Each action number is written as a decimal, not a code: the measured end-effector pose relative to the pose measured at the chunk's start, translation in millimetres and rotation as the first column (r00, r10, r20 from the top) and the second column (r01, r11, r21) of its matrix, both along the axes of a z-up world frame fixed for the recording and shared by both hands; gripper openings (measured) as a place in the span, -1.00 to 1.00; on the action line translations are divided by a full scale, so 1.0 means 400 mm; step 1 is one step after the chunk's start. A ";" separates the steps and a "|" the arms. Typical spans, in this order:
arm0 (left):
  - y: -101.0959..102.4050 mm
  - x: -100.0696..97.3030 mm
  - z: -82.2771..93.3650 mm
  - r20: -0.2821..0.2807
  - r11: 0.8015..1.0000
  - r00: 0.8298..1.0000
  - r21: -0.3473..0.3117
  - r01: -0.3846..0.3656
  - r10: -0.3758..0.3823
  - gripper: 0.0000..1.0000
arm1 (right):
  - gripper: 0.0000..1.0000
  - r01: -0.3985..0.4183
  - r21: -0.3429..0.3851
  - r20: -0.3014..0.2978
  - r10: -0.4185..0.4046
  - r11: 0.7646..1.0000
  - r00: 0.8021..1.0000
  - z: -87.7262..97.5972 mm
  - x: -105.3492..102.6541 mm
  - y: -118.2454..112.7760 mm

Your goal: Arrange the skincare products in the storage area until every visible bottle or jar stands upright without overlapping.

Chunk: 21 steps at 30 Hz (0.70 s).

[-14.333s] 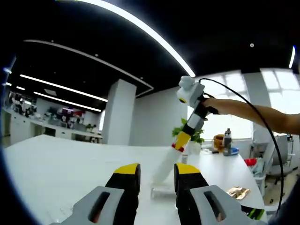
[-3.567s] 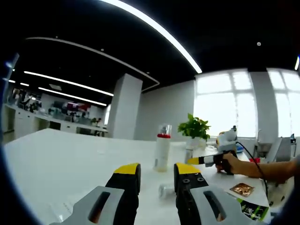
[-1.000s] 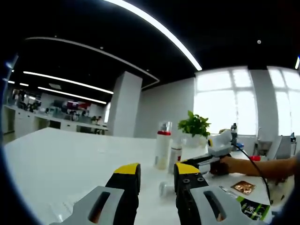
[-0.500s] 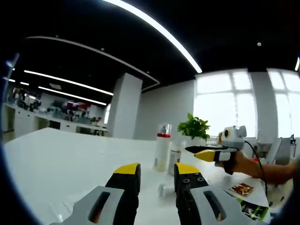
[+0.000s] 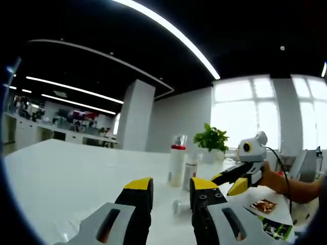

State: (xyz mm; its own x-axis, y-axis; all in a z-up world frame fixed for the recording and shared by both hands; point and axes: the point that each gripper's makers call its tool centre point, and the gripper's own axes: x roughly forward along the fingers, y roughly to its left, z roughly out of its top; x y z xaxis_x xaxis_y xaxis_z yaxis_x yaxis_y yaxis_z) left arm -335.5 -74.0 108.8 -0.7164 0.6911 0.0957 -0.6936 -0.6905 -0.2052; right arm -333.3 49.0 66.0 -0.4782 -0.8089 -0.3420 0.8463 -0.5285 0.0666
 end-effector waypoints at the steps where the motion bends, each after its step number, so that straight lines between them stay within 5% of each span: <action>1: 0.000 0.000 0.000 0.000 1.000 1.000 0.000 0.000 0.000 -0.43 | -0.27 -0.002 0.004 0.009 0.002 1.000 1.000 -0.004 0.002 0.000; 4: 0.000 -0.001 0.000 0.001 1.000 1.000 0.001 0.000 0.000 -0.43 | -0.32 -0.088 0.084 0.080 0.081 0.993 0.993 -0.053 0.047 -0.013; 8: 0.000 0.001 0.000 0.000 1.000 1.000 0.001 0.000 0.000 -0.43 | -0.62 -0.066 0.222 0.052 0.056 0.973 0.997 -0.095 0.044 0.000; 21: 0.000 0.001 0.002 -0.001 1.000 1.000 0.002 0.000 0.000 -0.43 | -0.63 0.100 0.045 -0.012 -0.099 0.994 0.995 0.023 -0.003 0.054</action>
State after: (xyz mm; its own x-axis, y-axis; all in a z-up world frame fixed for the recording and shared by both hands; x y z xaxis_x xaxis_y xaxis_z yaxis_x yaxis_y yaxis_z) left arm -335.0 -73.9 109.6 -0.7165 0.6908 0.0976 -0.6936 -0.6903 -0.2060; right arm -334.6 70.6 75.1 -0.5591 -0.7407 -0.3724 0.7898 -0.6125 0.0324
